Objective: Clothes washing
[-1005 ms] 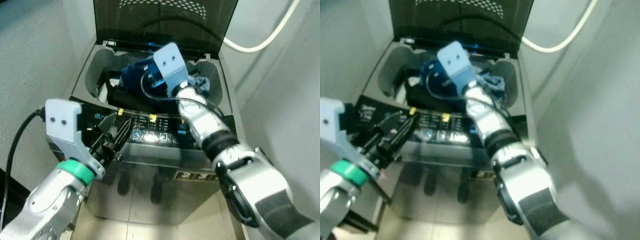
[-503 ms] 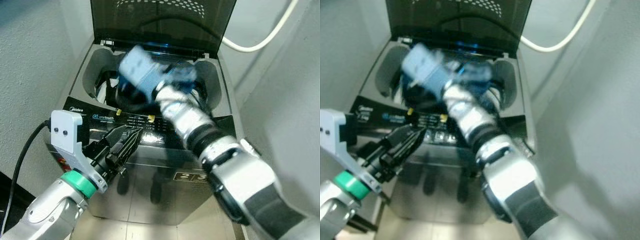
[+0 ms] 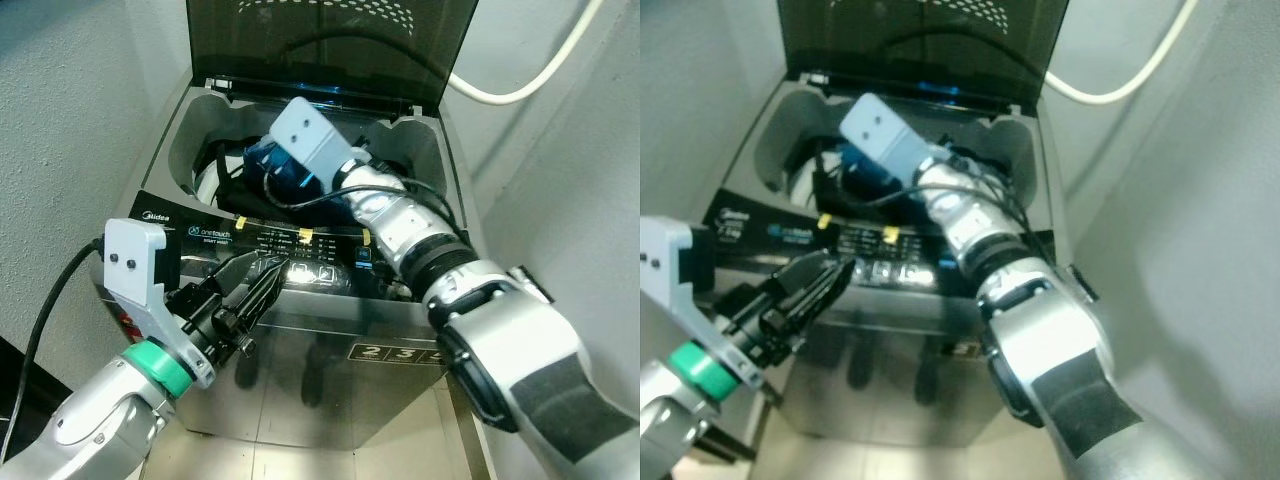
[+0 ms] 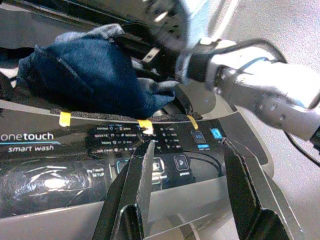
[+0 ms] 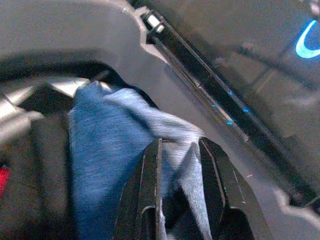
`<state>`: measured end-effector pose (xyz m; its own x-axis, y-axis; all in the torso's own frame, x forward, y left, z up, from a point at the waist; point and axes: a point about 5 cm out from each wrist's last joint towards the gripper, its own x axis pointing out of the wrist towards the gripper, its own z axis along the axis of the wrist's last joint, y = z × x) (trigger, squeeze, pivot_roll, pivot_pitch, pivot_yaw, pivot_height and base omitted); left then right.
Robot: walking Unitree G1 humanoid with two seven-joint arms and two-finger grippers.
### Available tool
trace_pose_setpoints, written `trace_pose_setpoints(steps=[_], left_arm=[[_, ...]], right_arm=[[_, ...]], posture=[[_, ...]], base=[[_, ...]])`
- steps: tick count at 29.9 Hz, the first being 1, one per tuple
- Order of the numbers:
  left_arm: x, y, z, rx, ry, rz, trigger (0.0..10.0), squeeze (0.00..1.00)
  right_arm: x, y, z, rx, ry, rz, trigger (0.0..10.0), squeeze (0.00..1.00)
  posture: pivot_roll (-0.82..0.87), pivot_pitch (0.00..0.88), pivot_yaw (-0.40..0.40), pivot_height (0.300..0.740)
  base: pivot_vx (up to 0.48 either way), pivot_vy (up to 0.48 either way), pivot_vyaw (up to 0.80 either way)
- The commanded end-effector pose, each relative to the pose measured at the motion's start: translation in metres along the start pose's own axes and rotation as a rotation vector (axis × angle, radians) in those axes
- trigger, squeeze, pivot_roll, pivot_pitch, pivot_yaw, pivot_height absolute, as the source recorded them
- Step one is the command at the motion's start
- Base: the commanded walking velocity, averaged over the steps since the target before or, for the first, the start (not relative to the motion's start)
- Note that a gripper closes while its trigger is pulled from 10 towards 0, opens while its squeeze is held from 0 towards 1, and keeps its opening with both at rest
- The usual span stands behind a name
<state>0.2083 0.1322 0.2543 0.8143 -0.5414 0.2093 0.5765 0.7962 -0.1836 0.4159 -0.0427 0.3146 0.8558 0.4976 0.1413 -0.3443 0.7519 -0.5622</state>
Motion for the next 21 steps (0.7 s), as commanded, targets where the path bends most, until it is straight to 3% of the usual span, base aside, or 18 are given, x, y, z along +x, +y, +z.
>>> trace_pose_setpoints(steps=[1,2,3,7,9,10,11,12,14,16,17,19,21], left_arm=[[-0.001,-0.002,0.000,-0.003,0.004,-0.015,10.0,0.00],[-0.001,-0.002,0.000,-0.003,0.004,-0.015,10.0,0.00],[0.000,-0.001,0.001,0.000,0.004,-0.018,10.0,0.00],[0.000,0.000,0.002,0.001,0.006,-0.021,10.0,0.00],[0.000,0.000,0.003,0.002,0.006,-0.027,10.0,0.00],[0.001,0.000,0.003,0.004,0.006,-0.031,10.0,0.00],[0.001,0.000,0.003,0.004,0.006,-0.031,10.0,0.00],[0.003,0.001,0.004,0.013,0.005,-0.036,10.0,0.00],[0.003,0.001,0.004,0.013,0.005,-0.036,10.0,0.00],[0.006,0.004,0.007,0.052,0.000,-0.021,10.0,0.00],[0.006,0.004,0.007,0.052,0.000,-0.021,10.0,0.00],[0.016,0.014,0.013,0.157,-0.026,0.057,10.0,0.00],[0.025,0.022,0.022,0.246,-0.063,0.115,10.0,0.00]], right_arm=[[-0.005,-0.023,0.009,0.189,-0.064,0.050,10.0,0.00],[-0.005,-0.023,0.009,0.189,-0.064,0.050,10.0,0.00],[-0.018,-0.044,0.004,0.371,-0.132,0.105,10.0,0.00],[-0.029,-0.058,-0.002,0.471,-0.187,0.115,10.0,0.00],[-0.038,-0.067,-0.006,0.521,-0.238,0.078,10.0,0.00],[-0.051,-0.079,-0.010,0.565,-0.308,0.004,10.0,0.00],[-0.051,-0.079,-0.010,0.565,-0.308,0.004,10.0,0.00],[-0.067,-0.089,-0.015,0.597,-0.380,-0.095,10.0,0.00],[-0.067,-0.089,-0.015,0.597,-0.380,-0.095,10.0,0.00],[-0.090,-0.096,-0.026,0.604,-0.442,-0.258,10.0,0.00],[-0.090,-0.096,-0.026,0.604,-0.442,-0.258,10.0,0.00],[-0.110,-0.087,-0.038,0.513,-0.449,-0.409,10.0,0.00],[-0.124,-0.077,-0.043,0.488,-0.465,-0.498,10.0,0.00]], posture=[[0.17,0.127,-0.041,0.740],[0.17,0.127,-0.041,0.740],[0.17,0.126,-0.037,0.740],[0.17,0.124,-0.032,0.740],[0.17,0.122,-0.026,0.740],[0.16,0.120,-0.023,0.740],[0.16,0.120,-0.023,0.740],[0.16,0.119,-0.016,0.740],[0.16,0.119,-0.016,0.740],[0.16,0.115,-0.009,0.740],[0.16,0.115,-0.009,0.740],[0.14,0.109,0.000,0.740],[0.13,0.100,0.005,0.740]], base=[[0.000,0.000,0.00],[0.000,0.000,0.00],[0.000,0.000,0.00],[0.000,0.000,0.00],[0.000,0.000,0.00],[0.000,0.000,0.00],[0.000,0.000,0.00],[0.000,0.000,0.00],[0.000,0.000,0.00],[0.000,0.000,0.00],[0.000,0.000,0.00],[0.000,0.000,0.00],[0.000,0.000,0.00]])
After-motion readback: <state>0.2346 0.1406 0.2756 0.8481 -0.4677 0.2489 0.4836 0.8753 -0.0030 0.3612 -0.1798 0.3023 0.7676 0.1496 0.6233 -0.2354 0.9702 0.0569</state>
